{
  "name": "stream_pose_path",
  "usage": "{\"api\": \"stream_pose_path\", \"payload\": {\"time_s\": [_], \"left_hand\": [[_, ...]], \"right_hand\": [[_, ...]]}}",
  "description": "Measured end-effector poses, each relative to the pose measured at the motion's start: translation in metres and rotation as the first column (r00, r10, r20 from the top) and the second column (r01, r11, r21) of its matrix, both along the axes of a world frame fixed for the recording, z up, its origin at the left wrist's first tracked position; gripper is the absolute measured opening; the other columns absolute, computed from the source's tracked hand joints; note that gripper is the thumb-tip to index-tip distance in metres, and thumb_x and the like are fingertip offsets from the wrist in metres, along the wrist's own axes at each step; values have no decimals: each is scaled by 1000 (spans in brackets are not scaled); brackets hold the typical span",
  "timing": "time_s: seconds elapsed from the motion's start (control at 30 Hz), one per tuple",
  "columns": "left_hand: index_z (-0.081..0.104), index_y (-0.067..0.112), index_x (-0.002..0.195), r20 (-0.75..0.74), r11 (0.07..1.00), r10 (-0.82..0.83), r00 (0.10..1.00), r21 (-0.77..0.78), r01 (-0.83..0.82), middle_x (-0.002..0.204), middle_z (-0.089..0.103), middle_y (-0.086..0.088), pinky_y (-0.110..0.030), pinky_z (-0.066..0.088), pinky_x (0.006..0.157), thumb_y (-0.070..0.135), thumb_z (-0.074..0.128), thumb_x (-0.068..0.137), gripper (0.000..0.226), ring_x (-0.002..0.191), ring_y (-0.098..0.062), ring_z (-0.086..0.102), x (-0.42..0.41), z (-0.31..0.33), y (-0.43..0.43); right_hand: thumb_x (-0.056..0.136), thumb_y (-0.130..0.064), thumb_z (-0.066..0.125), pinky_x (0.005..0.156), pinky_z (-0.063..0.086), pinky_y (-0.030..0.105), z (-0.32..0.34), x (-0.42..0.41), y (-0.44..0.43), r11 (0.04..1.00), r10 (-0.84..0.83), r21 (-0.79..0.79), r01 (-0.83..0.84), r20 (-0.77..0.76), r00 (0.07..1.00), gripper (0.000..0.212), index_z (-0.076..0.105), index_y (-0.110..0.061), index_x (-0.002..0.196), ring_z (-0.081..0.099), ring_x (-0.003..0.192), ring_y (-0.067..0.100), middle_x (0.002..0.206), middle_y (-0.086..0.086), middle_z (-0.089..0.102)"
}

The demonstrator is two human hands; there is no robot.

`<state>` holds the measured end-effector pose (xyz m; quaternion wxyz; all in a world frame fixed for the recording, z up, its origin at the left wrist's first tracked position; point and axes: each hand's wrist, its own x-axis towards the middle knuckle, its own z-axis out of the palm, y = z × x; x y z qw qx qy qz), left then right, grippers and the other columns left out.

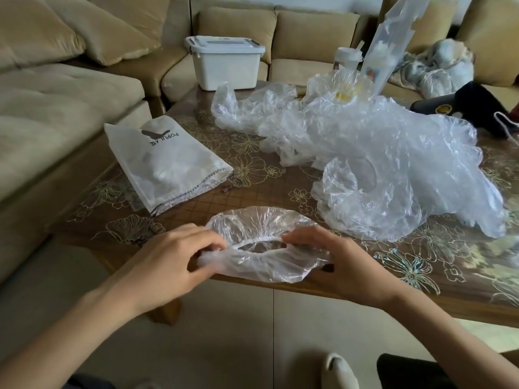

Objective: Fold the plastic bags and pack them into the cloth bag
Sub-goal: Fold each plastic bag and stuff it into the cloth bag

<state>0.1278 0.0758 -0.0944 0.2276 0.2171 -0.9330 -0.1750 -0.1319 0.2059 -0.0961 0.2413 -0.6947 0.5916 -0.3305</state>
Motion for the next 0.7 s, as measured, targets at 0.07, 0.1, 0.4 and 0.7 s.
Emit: {"api": "stream_pose_path", "payload": {"time_s": [0.07,0.1,0.4,0.7], "left_hand": [[69,23,94,-23,995,9,1000,97,-7,87,60,24,-5,39,77,21,66,81,14,90,9,55,1,-2,-4],[70,24,89,-41,991,18,999,132,-12,86,64,20,-8,41,75,24,63,83,9,88,6,58,1,0,-5],[56,11,63,61,884,317,946,342,-319,52,51,-2,-37,40,57,48,49,90,47,53,-22,53,-32,11,-19],[55,13,90,387,795,542,746,53,-604,65,49,4,-25,27,46,40,59,90,27,53,-10,42,-61,19,-6]], "right_hand": [[78,-29,76,92,49,21,3,-2,2,997,-19,74,13,87,996,42,57,-22,113,56,114,0,122,-13,61],[78,-39,72,90,49,19,6,-2,2,995,-39,97,31,84,996,38,59,-22,109,58,111,-2,119,-13,62],[92,-36,53,44,30,16,4,19,-21,832,-551,-104,544,-42,834,49,41,-16,50,37,43,13,49,-6,41],[96,-32,47,65,30,28,0,23,-29,788,-587,-137,600,-464,664,30,48,-15,122,53,99,24,120,5,50]]}}
